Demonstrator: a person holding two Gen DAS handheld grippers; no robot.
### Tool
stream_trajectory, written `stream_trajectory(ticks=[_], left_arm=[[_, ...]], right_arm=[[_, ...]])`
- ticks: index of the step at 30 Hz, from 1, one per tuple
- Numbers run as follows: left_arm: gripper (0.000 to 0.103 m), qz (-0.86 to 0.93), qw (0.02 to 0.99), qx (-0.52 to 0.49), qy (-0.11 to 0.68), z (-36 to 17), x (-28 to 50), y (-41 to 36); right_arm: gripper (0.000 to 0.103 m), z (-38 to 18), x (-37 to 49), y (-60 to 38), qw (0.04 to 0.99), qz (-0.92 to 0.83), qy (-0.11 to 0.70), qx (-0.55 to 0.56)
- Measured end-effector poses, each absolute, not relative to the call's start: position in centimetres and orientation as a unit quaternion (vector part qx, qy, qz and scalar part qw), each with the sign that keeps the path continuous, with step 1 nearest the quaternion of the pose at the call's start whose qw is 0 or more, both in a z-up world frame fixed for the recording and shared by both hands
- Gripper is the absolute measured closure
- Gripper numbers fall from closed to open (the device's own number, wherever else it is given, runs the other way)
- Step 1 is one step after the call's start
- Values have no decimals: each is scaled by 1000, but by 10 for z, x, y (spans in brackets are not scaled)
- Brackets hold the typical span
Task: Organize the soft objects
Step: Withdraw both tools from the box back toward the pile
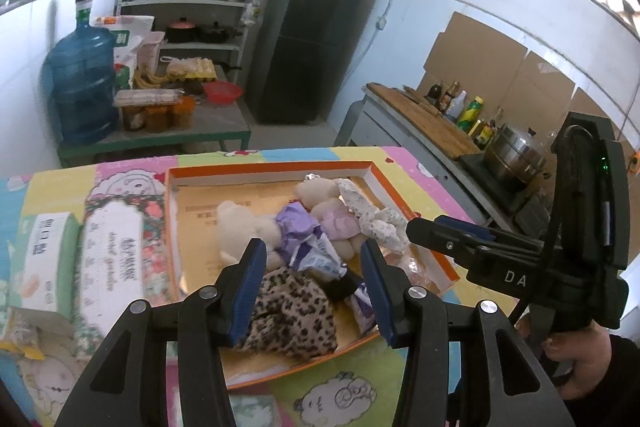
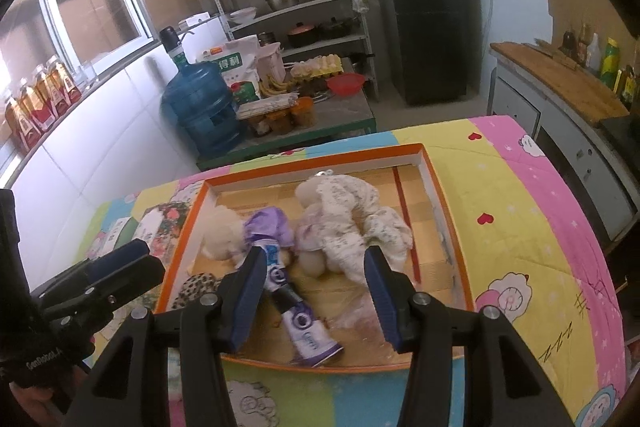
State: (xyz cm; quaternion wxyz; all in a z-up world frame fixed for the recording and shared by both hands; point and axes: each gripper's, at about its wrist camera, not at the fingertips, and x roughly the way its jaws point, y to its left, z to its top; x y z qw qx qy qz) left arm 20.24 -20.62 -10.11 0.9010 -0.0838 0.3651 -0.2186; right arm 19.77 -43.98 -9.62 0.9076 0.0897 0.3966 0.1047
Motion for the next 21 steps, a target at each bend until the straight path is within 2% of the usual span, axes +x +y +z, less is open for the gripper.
stream_trajectory(ticks=[21], left_arm=[[53, -178, 919, -83, 341, -80, 145, -116]], right_arm=[[52, -68, 153, -350, 915, 133, 378, 49]])
